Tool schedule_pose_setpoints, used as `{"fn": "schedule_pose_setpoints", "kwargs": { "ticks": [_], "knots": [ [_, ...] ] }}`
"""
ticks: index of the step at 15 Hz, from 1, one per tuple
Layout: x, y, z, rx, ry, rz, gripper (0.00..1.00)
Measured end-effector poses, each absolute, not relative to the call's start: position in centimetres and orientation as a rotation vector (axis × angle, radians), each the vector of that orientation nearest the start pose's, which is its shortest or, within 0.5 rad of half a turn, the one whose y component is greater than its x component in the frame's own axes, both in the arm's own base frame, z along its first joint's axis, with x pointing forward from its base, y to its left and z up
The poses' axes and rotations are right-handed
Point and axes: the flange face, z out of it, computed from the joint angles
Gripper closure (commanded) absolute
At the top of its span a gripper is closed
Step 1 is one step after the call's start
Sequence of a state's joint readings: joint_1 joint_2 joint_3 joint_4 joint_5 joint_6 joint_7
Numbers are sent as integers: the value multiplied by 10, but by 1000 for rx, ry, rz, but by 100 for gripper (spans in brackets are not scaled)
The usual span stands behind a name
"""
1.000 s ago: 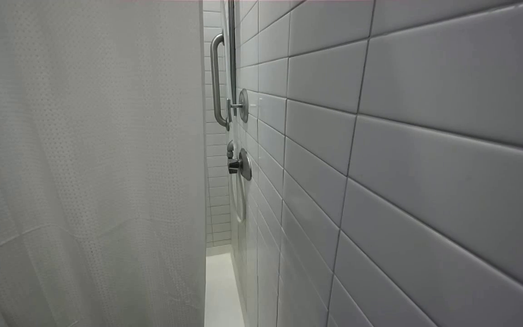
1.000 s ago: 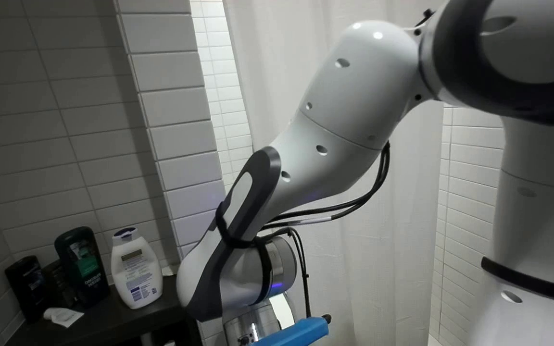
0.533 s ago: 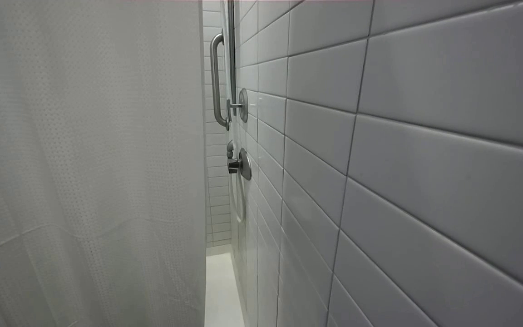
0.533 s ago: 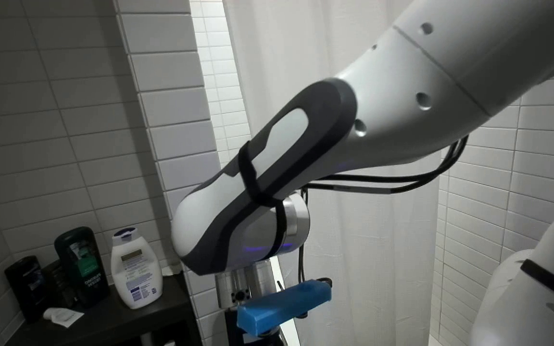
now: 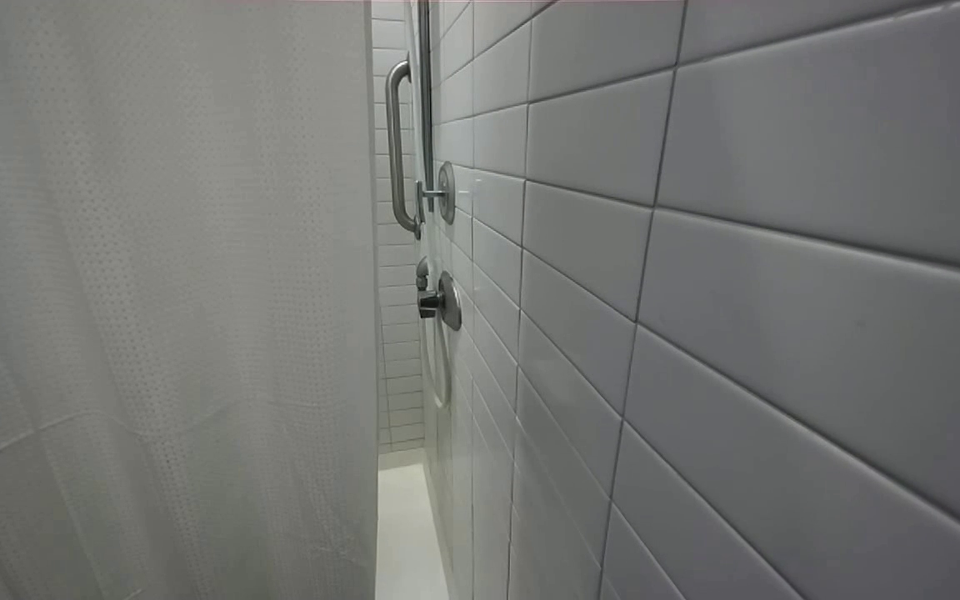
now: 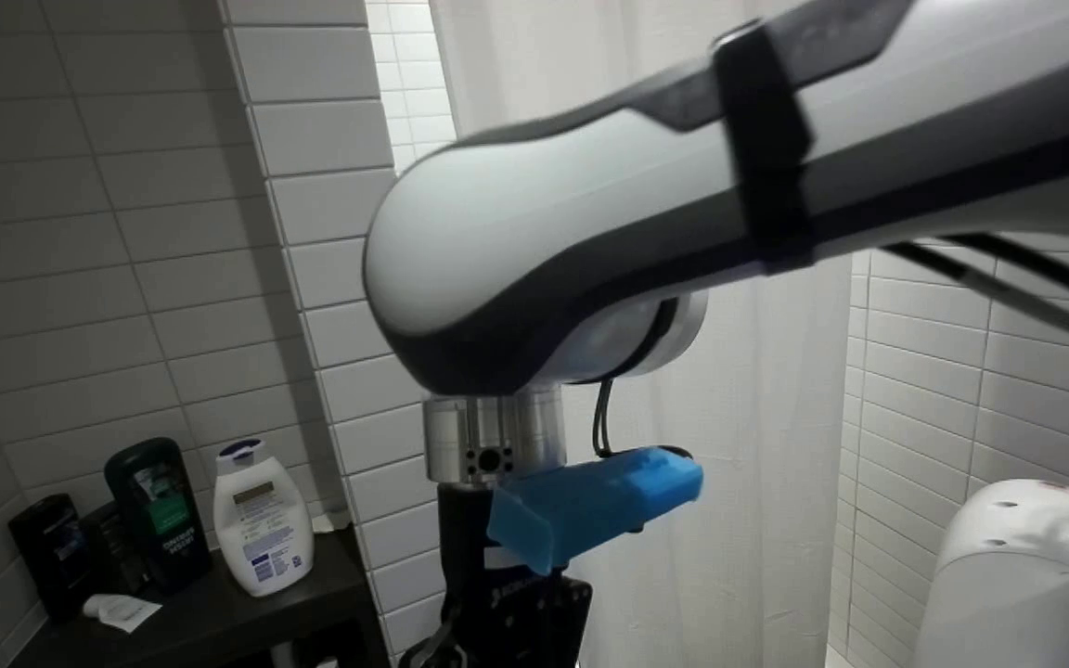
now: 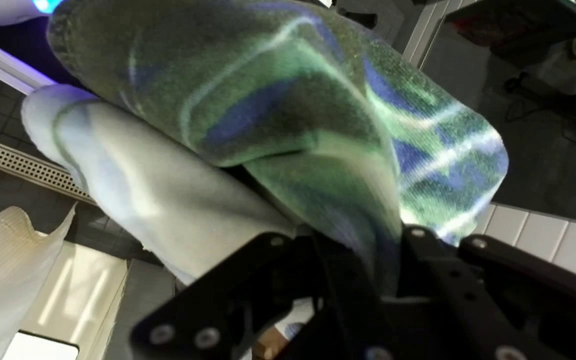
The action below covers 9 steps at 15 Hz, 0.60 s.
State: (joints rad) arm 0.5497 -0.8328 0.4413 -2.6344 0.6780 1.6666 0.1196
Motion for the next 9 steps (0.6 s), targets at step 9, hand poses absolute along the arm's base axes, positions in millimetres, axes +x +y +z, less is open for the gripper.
{"fn": "schedule_pose_setpoints", "kwargs": {
  "ticks": [9],
  "knots": [
    [92,235,552,-2735,-680,66,95]
  ]
}}
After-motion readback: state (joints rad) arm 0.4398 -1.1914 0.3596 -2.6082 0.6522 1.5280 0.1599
